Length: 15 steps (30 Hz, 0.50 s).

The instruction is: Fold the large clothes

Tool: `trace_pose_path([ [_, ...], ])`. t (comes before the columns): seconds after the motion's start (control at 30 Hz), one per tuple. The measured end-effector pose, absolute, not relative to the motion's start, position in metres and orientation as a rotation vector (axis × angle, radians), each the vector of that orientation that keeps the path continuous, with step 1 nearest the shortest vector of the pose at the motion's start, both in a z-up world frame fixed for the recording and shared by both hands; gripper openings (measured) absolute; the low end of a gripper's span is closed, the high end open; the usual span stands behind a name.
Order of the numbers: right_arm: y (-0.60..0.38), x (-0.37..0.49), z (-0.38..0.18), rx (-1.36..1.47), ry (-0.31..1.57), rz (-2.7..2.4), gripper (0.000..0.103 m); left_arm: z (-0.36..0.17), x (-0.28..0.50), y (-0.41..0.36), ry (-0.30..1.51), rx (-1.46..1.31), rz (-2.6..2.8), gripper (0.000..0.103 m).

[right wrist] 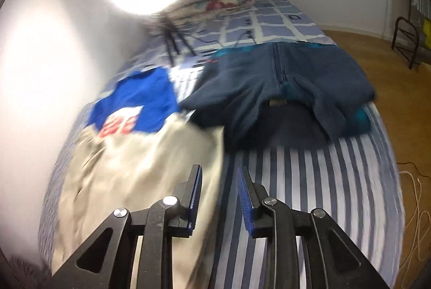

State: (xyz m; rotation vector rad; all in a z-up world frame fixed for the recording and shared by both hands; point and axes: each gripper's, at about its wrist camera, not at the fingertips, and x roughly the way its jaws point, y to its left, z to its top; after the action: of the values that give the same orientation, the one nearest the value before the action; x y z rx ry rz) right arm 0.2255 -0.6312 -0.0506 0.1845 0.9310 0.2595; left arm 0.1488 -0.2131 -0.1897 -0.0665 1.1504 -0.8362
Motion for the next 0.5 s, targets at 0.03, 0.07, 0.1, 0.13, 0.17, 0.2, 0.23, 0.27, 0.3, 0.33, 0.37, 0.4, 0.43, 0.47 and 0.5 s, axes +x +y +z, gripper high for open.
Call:
trace_pose_path([
  [0.03,-0.63,0.204,-0.05,0.194,0.944,0.282,0.032,-0.187,0.148,-0.21,1.144,-0.077,-0.834,0.017],
  [0.07,-0.629,0.186,-0.051,0.194,0.955,0.294,0.032,-0.184,0.147,-0.207,1.14,-0.093,-0.834,0.02],
  [0.1,-0.627,0.167,-0.052,0.192,0.967,0.306,0.032,-0.181,0.147,-0.204,1.136,-0.109,-0.831,0.02],
  [0.13,-0.627,0.146,-0.054,0.192,0.979,0.322,0.032,-0.178,0.146,-0.199,1.13,-0.133,-0.824,0.02],
  [0.17,-0.625,0.124,-0.057,0.202,0.993,0.342,0.033,-0.176,0.146,-0.196,1.126,-0.149,-0.819,0.02],
  [0.2,-0.623,0.104,-0.062,0.215,1.009,0.362,0.033,-0.172,0.146,-0.192,1.12,-0.17,-0.81,0.02],
  [0.23,-0.62,0.084,-0.068,0.227,1.023,0.381,0.034,-0.17,0.146,-0.186,1.113,-0.192,-0.799,0.02],
  [0.27,-0.619,0.068,-0.073,0.234,1.032,0.398,0.035,-0.169,0.146,-0.181,1.109,-0.21,-0.788,0.02],
  [0.3,-0.615,0.05,-0.08,0.244,1.047,0.42,0.037,-0.168,0.145,-0.176,1.111,-0.235,-0.775,0.022],
  [0.33,-0.611,0.035,-0.088,0.254,1.066,0.443,0.038,-0.169,0.146,-0.169,1.117,-0.271,-0.758,0.024],
  [0.37,-0.607,0.026,-0.095,0.254,1.08,0.463,0.04,-0.172,0.146,-0.165,1.123,-0.298,-0.748,0.03],
  [0.4,-0.599,0.013,-0.103,0.244,1.092,0.491,0.045,-0.174,0.146,-0.16,1.132,-0.326,-0.737,0.034],
  [0.43,-0.593,0.003,-0.109,0.229,1.1,0.513,0.048,-0.177,0.145,-0.158,1.14,-0.341,-0.73,0.034],
  [0.47,-0.585,-0.008,-0.117,0.205,1.108,0.531,0.053,-0.18,0.143,-0.155,1.153,-0.356,-0.724,0.034],
  [0.5,-0.577,-0.017,-0.124,0.179,1.116,0.546,0.055,-0.184,0.142,-0.155,1.169,-0.364,-0.721,0.034],
])
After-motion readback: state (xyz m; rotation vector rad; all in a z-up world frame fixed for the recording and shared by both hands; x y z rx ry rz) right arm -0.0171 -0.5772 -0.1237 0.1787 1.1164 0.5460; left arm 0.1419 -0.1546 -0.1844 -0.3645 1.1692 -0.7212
